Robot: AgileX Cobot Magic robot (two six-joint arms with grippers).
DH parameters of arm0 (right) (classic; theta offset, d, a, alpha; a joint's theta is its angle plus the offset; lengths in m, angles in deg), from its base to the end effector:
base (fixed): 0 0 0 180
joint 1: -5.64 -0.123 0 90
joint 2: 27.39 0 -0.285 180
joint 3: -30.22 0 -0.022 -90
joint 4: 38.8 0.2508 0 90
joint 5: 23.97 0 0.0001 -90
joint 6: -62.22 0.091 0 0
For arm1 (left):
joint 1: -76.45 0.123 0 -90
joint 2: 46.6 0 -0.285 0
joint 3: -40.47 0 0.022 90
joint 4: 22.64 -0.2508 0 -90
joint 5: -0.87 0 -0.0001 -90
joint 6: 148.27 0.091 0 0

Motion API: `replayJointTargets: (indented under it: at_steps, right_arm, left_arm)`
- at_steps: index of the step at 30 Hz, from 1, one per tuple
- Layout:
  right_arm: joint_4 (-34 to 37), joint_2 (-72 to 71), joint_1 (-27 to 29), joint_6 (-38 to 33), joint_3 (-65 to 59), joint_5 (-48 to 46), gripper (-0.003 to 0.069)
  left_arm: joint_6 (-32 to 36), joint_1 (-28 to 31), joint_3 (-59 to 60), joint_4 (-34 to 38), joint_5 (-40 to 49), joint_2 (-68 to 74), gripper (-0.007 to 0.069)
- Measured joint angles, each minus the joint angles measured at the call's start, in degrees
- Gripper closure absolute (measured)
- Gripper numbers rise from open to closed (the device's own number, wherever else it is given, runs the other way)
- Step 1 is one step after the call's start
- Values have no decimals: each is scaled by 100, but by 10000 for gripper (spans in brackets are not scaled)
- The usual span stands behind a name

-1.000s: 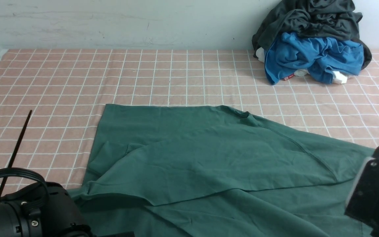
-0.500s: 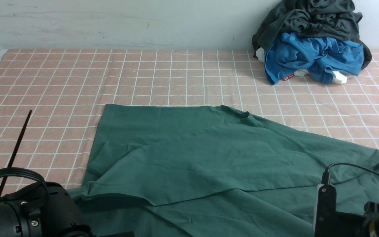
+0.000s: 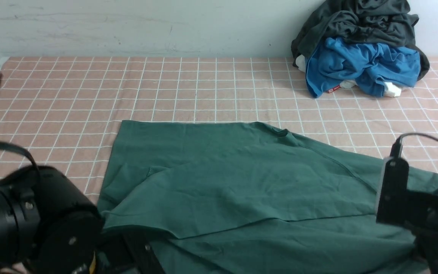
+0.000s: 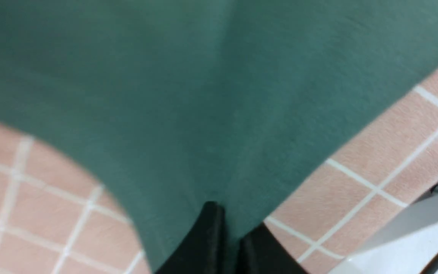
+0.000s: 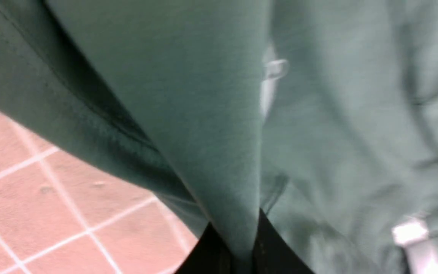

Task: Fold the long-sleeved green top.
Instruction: Use both arms simultaneously to clamp the lower edge of the clothing fabric, then use both arms to drag the lower edge of the fabric forward and fold it over the upper edge

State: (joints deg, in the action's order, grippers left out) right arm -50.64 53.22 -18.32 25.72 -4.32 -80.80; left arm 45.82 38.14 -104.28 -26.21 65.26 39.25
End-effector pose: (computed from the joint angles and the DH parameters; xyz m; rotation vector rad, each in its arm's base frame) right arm 0.1920 0.0682 0.2289 -1.6443 2.5195 -0.2941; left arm 0.1576 -0.1180 0.2061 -1.3904 -2.7230 -0.1128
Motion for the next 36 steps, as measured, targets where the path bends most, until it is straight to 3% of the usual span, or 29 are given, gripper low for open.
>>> replayJointTargets:
  at_steps: [4, 12, 23, 30, 36]
  right_arm:
    - [509, 470, 736, -179, 1251, -409, 655]
    - [1602, 2107, 1649, -417, 3521, -1005, 655]
    - [1786, 4268, 1746, 237, 5762, -1070, 655]
    - [1746, 5010, 1804, 444, 6160, -578, 629]
    - [1702, 5328, 1935, 994, 6159, 84, 530]
  left_arm:
    - [438, 943, -1303, -118, 315, 79, 611]
    - [1327, 2127, -4040, -76, 583, 1418, 611]
    - [1556, 2561, -6977, -88, 603, 4005, 611]
    - [1533, 2609, -7677, -167, 575, 4878, 608]
    - [1305, 2737, -7736, -173, 110, 5312, 540]
